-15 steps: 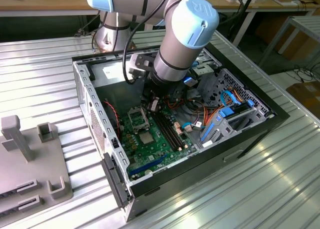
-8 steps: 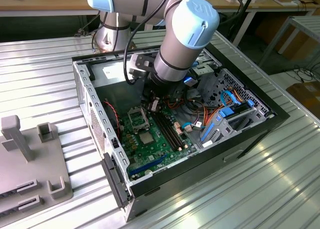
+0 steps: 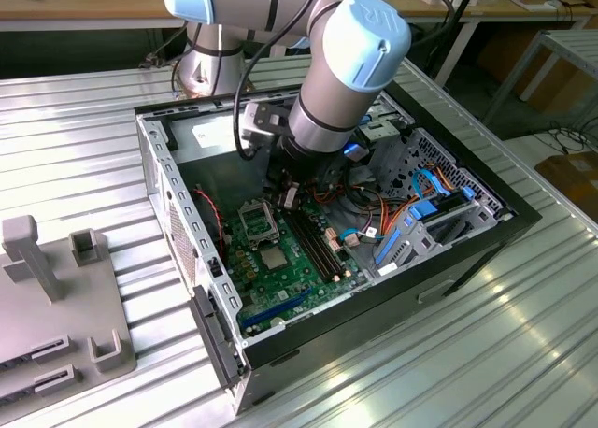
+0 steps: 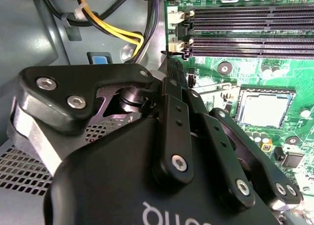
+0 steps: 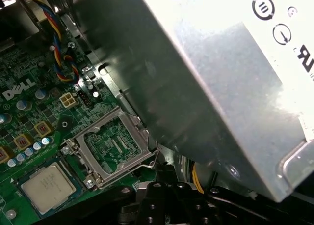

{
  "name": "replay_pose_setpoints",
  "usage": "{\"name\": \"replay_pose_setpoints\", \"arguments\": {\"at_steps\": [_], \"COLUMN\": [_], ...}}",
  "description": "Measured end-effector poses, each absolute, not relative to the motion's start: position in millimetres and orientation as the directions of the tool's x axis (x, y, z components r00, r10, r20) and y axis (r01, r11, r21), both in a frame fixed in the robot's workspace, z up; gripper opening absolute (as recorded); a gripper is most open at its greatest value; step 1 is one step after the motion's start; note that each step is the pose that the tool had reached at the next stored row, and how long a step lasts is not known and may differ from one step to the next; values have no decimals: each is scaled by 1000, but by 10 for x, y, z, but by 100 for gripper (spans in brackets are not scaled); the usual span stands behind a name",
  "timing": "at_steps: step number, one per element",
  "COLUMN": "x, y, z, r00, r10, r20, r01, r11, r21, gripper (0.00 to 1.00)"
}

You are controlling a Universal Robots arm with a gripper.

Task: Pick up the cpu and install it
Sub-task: 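Close the cpu cover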

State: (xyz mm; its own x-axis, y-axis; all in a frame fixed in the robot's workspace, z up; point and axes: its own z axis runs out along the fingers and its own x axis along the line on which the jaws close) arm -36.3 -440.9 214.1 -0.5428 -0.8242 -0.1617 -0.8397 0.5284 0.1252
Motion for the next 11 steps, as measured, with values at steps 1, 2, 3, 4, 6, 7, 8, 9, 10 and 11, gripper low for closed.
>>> {"name": "replay_pose_setpoints", "arguments": {"at_steps": [1, 2, 3, 4, 6, 7, 8, 9, 10, 11], "x": [-363, -363, -363, -363, -363, -362, -363, -363, -363, -363], "y": [-4409, -4410, -4409, -4409, -4409, -4409, -4409, -4409, -4409, -4409], "z": [2139, 2136, 2133, 2131, 2128, 2126, 2125, 2122, 2122, 2121], "r00": [-543, -542, -542, -542, -541, -538, -536, -534, -534, -533], "r10": [-824, -825, -825, -825, -825, -827, -829, -830, -830, -830], "r20": [-162, -162, -162, -162, -162, -162, -162, -162, -162, -162], "r01": [-840, -840, -840, -840, -841, -843, -844, -845, -845, -846], "r11": [528, 528, 528, 528, 526, 523, 521, 520, 519, 519], "r21": [125, 125, 125, 125, 125, 125, 125, 125, 125, 125], "gripper": [11, 11, 11, 11, 11, 11, 11, 11, 11, 11]}}
